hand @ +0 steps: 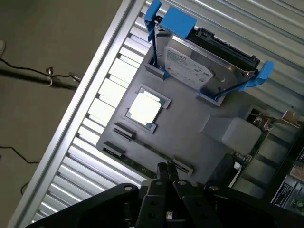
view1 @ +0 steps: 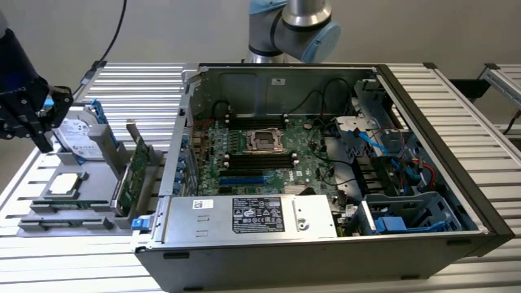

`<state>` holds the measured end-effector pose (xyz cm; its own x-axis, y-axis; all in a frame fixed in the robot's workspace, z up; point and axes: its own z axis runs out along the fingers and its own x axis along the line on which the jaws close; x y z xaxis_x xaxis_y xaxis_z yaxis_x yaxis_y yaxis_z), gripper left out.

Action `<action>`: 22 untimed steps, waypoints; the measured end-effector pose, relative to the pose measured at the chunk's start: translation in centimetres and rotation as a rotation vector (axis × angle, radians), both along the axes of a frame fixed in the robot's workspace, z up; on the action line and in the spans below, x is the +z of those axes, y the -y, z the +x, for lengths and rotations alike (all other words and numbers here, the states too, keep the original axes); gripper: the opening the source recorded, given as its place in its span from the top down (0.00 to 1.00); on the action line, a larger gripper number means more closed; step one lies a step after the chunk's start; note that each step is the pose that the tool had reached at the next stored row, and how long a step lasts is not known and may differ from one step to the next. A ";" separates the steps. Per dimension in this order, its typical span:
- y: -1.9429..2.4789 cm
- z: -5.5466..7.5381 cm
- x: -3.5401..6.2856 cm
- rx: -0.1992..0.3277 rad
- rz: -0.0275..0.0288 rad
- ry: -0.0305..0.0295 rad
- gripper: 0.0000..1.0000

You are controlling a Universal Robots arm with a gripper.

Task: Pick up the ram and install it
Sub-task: 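Pick up the ram and move it above insertion slot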

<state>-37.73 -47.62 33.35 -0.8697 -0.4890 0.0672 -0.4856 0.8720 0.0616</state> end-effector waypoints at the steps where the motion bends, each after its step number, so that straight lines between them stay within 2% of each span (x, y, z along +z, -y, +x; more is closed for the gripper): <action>1: 0.00 0.0 -0.05 0.018 0.0004 0.0000 0.89; 22: 0.00 0.0 -1.05 0.400 0.0083 0.0005 0.89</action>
